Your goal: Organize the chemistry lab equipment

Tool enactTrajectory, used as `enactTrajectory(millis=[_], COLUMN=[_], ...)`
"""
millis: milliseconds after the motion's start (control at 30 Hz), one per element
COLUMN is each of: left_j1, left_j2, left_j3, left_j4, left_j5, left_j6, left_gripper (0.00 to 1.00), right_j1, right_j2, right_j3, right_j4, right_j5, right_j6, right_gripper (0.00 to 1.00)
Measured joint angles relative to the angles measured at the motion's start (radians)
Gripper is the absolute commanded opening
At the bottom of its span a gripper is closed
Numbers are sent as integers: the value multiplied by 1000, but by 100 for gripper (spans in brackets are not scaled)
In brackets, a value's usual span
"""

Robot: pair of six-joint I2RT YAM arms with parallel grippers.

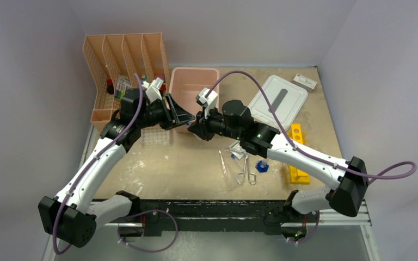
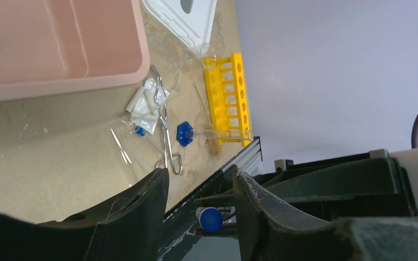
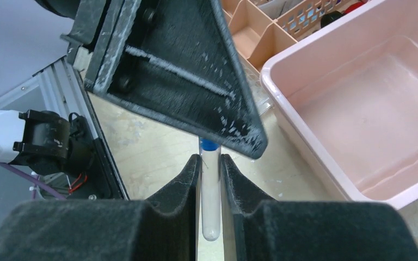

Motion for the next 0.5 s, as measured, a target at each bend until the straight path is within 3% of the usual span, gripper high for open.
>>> enactTrajectory(millis=[367,500], left_j1=[-2,-2], left_j2=[-22,-21], left_j3=[3,15], left_j4=[-62,-73], left_j5=[55,72], left_j6=[55,56], left_gripper=[24,26], right_j1=[-6,-6], right_j2=[5,5], right_j3=[3,3], right_j4=[-19,-20], right_j5=[-15,-12], right_j6=[-17,-18], right_gripper=[15,15])
